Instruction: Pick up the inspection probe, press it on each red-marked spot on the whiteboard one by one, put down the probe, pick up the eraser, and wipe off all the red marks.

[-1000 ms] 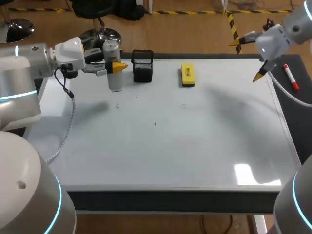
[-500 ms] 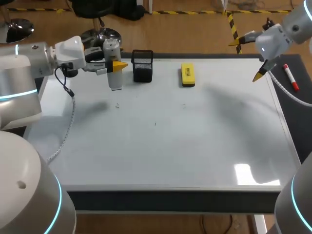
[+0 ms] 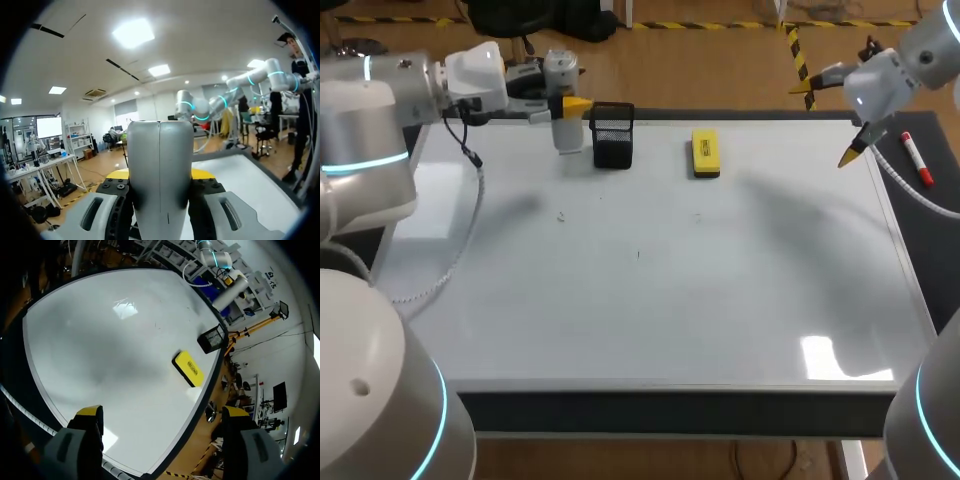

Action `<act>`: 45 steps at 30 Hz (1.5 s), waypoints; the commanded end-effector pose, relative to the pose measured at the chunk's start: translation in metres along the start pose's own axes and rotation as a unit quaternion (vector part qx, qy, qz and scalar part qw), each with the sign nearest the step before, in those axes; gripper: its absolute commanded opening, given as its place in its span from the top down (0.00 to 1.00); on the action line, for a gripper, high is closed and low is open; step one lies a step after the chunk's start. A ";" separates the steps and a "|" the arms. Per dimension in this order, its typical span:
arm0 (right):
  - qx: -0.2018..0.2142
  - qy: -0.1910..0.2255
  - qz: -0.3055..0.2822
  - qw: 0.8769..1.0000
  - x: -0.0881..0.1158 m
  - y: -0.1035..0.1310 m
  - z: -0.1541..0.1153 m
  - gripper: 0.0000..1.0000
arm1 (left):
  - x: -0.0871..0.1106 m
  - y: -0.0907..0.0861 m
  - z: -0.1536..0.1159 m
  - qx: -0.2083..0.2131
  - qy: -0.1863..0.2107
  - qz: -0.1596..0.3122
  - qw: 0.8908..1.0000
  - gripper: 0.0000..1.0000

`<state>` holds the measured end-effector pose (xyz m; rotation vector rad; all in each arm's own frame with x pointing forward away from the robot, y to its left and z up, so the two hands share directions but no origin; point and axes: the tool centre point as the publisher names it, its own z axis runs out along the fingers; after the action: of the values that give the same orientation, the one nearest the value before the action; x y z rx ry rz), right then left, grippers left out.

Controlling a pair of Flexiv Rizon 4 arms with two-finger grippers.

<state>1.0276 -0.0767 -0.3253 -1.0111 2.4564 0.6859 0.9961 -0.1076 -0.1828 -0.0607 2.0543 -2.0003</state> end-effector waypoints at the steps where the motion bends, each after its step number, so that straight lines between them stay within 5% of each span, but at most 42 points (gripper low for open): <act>1: 0.001 0.002 -0.001 1.000 0.000 0.000 0.000 0.00 | -0.023 0.002 0.012 0.008 0.020 0.000 1.000 1.00; 17: 0.001 0.002 -0.001 1.000 0.000 0.000 0.000 0.00 | -0.050 -0.004 0.044 0.038 0.048 0.014 0.998 1.00; 45: 0.001 0.002 -0.001 1.000 0.000 0.000 0.000 0.00 | -0.068 0.026 0.081 0.046 0.090 0.000 0.995 1.00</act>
<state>1.0275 -0.0767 -0.3257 -1.0109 2.4551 0.6851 1.0778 -0.1700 -0.1961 0.1228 2.0520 -2.1551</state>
